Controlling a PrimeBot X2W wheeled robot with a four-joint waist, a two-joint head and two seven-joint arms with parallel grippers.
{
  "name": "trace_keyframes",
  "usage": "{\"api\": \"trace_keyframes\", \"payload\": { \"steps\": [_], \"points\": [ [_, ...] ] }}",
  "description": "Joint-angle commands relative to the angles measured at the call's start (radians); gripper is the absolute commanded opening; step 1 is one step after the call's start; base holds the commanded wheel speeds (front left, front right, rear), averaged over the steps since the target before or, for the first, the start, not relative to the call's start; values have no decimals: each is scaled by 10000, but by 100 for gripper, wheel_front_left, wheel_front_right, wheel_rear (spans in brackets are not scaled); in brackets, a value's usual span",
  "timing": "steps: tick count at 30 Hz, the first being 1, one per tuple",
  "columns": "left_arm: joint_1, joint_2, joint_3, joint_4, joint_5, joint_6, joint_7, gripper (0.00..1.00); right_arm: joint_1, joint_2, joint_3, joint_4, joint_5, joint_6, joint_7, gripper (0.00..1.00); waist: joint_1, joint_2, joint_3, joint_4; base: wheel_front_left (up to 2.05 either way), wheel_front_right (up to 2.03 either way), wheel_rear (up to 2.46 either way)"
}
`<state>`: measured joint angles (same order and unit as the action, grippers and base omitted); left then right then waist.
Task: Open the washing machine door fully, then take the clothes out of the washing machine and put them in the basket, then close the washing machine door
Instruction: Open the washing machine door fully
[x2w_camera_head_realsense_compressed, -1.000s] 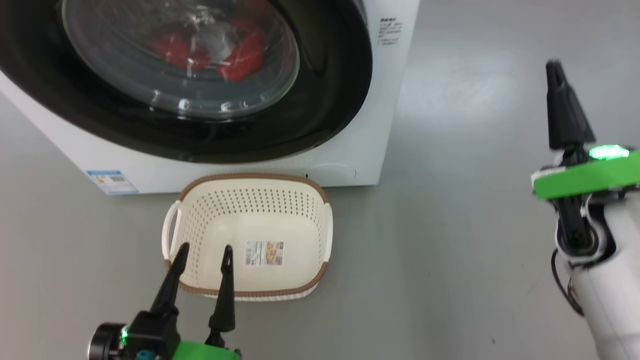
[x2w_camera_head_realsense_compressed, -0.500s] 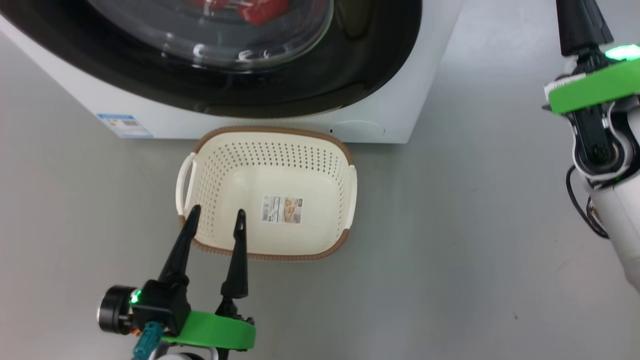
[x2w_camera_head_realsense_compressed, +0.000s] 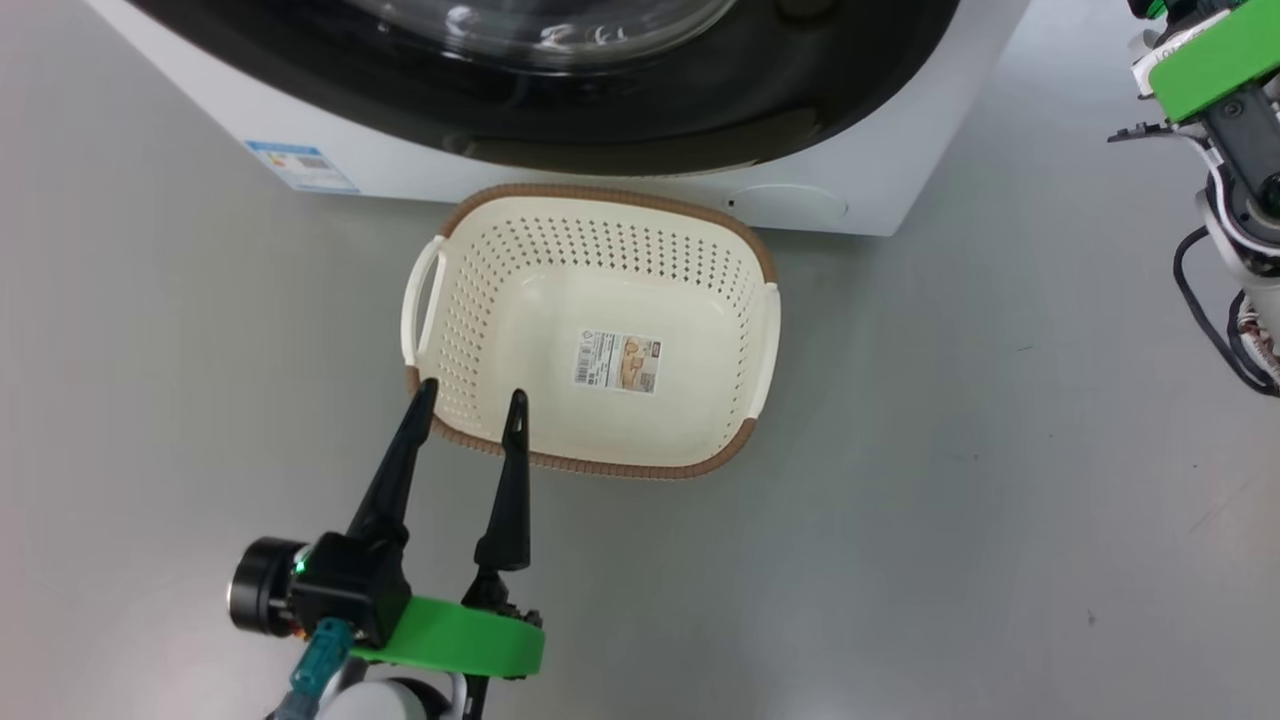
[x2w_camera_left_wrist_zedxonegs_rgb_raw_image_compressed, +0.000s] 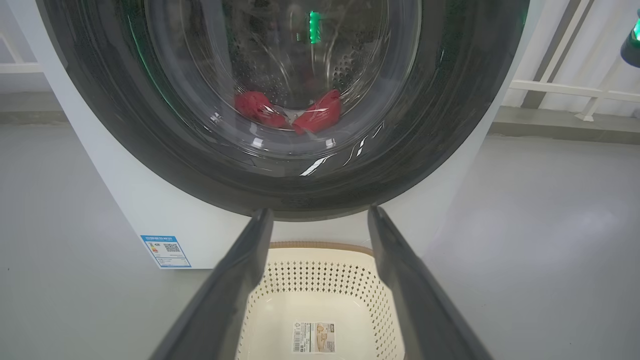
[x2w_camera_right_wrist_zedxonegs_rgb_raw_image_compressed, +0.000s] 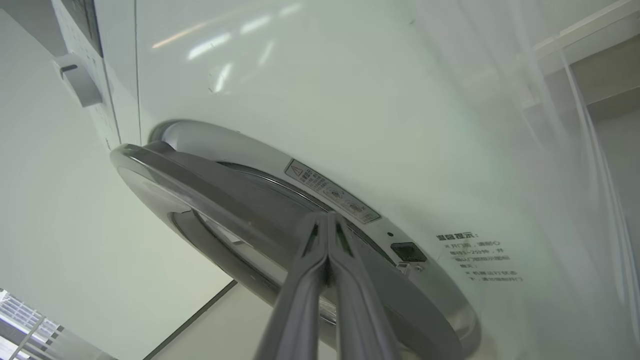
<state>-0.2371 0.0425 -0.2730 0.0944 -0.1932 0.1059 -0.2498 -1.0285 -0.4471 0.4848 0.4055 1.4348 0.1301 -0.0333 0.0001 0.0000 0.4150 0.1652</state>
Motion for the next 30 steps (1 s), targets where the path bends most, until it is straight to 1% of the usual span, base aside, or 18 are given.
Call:
{"api": "trace_keyframes", "payload": {
  "steps": [1, 8, 13, 15, 23, 30],
  "points": [
    [-280, 78, 155, -327, -74, 84, -120, 100, -270, -168, 127, -256, 527, 6, 502, 0, -1, 0, 254, 235, 0, 0, 0],
    [-465, 78, -120, -333, -193, 128, -120, 100, -702, -335, -27, -135, 1698, 6, 1839, 0, -1, 0, 576, 421, 0, 0, 0],
    [-618, 78, -292, -323, -247, 145, -120, 100, -993, -385, -243, 169, 2088, 6, 2607, 0, -1, 0, 784, 545, 0, 0, 0],
    [-666, 78, -339, -312, -257, 149, -120, 100, -1090, -292, -390, 366, 2343, 6, 2917, 0, -1, 0, 830, 583, 0, 0, 0],
    [-797, 78, -531, -268, -280, 165, -120, 100, -1490, 20, -676, 839, 2619, 6, 3983, 0, -1, 0, 966, 713, 0, 0, 0],
    [-788, 78, -600, -205, -295, 184, -120, 100, -1387, 257, -847, 909, 2717, 6, 4819, 0, -1, 0, 845, 752, 0, 0, 0]
  ]
}}
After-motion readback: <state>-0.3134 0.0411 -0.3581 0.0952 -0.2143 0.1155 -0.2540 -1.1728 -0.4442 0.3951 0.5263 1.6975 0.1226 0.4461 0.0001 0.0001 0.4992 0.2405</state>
